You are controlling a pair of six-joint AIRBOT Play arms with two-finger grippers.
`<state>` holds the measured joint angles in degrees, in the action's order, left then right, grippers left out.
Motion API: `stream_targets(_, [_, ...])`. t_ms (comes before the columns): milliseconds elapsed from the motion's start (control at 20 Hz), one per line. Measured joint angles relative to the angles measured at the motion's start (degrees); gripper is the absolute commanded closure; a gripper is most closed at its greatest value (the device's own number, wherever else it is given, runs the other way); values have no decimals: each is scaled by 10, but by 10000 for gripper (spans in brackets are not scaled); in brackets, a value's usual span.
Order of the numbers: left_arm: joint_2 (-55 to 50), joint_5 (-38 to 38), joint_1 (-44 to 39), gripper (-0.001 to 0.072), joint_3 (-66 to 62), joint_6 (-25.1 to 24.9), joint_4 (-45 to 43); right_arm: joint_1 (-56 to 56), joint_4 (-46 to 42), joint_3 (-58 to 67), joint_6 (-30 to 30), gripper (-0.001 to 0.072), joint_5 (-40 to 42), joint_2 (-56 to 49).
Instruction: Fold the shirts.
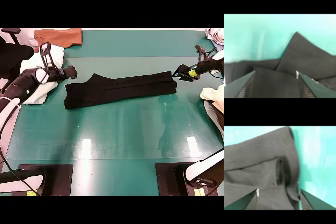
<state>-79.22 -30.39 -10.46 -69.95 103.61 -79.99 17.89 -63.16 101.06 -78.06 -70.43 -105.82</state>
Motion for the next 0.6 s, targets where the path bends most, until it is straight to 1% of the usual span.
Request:
stream_targets(50, [0, -15, -2, 109, -17, -11, -2, 5, 0, 0, 5, 39, -4, 1])
stream_targets(150, [-2, -41, -12, 231, -41, -33, -1, 14, 5, 0, 14, 21, -7, 3])
stream_targets(200, [-6, -55, -21, 230, -51, -49, -1, 17, 7, 0, 18, 5, -8, 2])
stream_targets(350, [-42, -116, -53, 230, -93, -102, 0, 27, 40, 0, 38, 5, -19, -16])
stream_targets(400, [-60, -139, -62, 241, -113, -115, 1, 29, 51, 0, 48, 5, -27, -26])
stream_targets(600, [-134, -225, -81, 239, -209, -142, 5, 49, 82, 0, 76, 5, -43, -62])
